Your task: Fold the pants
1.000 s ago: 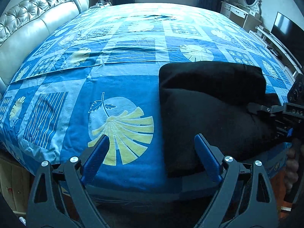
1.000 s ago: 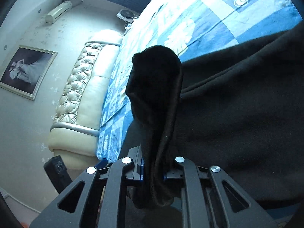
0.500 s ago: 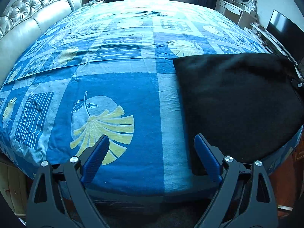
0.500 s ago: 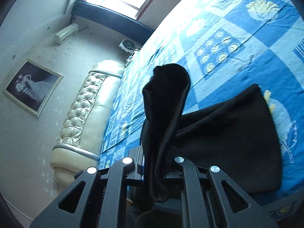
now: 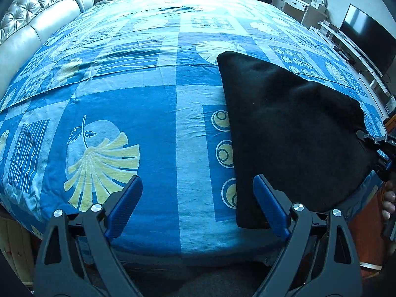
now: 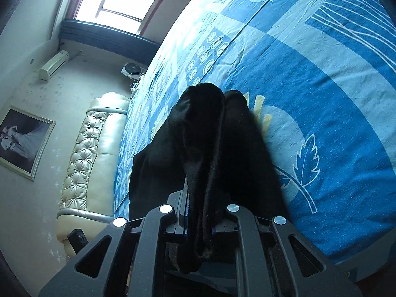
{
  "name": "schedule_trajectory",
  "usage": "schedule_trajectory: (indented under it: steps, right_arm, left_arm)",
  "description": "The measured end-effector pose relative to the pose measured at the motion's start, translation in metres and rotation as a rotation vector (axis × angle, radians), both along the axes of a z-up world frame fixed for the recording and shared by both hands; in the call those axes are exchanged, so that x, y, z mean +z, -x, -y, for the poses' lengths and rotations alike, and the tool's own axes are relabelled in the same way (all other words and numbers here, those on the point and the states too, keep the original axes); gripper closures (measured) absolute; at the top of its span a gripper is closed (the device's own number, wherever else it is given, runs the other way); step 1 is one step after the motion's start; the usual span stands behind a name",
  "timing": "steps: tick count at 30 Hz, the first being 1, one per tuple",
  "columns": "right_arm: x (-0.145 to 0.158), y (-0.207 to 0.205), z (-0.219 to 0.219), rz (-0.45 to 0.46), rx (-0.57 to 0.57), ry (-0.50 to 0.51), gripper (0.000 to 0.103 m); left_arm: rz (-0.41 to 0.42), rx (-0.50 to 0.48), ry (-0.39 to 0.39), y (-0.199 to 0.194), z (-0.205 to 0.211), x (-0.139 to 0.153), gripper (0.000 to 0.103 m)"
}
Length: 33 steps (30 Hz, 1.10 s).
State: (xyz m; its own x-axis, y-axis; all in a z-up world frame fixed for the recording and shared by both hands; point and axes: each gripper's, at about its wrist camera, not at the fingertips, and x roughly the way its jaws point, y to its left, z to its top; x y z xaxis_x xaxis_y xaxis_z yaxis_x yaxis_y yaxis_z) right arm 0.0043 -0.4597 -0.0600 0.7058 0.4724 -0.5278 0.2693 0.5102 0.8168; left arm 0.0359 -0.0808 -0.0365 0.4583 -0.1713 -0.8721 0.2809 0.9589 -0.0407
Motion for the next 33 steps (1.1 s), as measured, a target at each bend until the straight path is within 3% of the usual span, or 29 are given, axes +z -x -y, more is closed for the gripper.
schedule_trajectory:
  steps: [15, 18, 20, 22, 24, 29, 33]
  right_arm:
    - [-0.009, -0.005, 0.0, -0.031, 0.003, 0.033, 0.09]
    - [-0.01, -0.002, 0.004, -0.035, -0.003, 0.013, 0.08]
    - [-0.009, 0.001, 0.009, -0.031, -0.008, -0.032, 0.066]
    - [-0.005, 0.008, 0.016, 0.004, -0.025, -0.091, 0.037]
    - [0.003, 0.017, 0.023, 0.026, -0.063, -0.098, 0.028]
    - [0.011, 0.038, 0.041, 0.028, -0.113, -0.072, 0.024]
    - [0.003, 0.048, 0.044, 0.006, -0.112, -0.073, 0.024]
  left_arm:
    - [-0.002, 0.002, 0.006, -0.002, 0.005, -0.005, 0.012]
    - [-0.001, 0.004, 0.007, -0.002, 0.005, -0.005, 0.012]
    - [0.001, 0.005, 0.006, -0.001, 0.005, -0.005, 0.012]
    - [0.004, 0.006, 0.009, -0.001, 0.004, -0.005, 0.012]
    - [0.007, 0.01, 0.01, -0.001, 0.002, -0.005, 0.012]
    - [-0.01, 0.002, 0.037, 0.0, -0.001, -0.004, 0.012]
    - [-0.047, -0.013, 0.114, 0.001, -0.006, -0.003, 0.012]
